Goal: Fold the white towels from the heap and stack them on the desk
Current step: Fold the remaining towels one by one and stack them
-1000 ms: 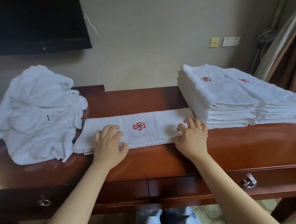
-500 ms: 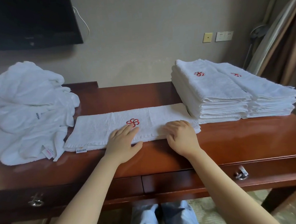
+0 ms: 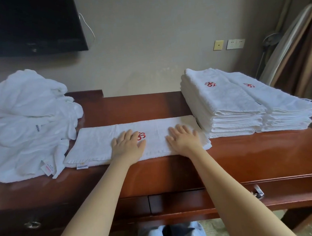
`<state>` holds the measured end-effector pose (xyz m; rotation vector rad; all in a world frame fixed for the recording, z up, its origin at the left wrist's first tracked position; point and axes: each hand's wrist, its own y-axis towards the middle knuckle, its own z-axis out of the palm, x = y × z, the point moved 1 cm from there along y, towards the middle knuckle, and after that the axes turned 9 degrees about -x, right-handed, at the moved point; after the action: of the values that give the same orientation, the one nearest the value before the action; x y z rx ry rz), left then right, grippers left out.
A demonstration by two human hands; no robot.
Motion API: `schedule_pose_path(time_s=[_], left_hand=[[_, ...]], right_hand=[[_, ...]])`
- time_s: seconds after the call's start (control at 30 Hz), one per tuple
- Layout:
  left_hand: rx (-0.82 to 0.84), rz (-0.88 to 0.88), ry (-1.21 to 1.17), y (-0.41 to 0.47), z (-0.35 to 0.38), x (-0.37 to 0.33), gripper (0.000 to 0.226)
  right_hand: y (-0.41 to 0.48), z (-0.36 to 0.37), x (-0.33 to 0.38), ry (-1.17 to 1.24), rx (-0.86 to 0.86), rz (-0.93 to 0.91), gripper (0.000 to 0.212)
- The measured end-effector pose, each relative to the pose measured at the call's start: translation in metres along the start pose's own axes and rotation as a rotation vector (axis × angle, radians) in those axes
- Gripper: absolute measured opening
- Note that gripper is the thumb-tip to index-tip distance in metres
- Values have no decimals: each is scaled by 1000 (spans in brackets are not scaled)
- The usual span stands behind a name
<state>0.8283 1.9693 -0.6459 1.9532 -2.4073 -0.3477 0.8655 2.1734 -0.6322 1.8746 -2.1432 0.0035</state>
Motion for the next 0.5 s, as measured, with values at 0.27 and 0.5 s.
schedule_pose_path(time_s=[0.27,0.5], left_hand=[[-43,32,57,2,9,-1,59],[-46,40,37,2,10,0,57]], right_hand=[[0,3,-5,-47,-227,84,38],[38,4,0,12,10,89,58]])
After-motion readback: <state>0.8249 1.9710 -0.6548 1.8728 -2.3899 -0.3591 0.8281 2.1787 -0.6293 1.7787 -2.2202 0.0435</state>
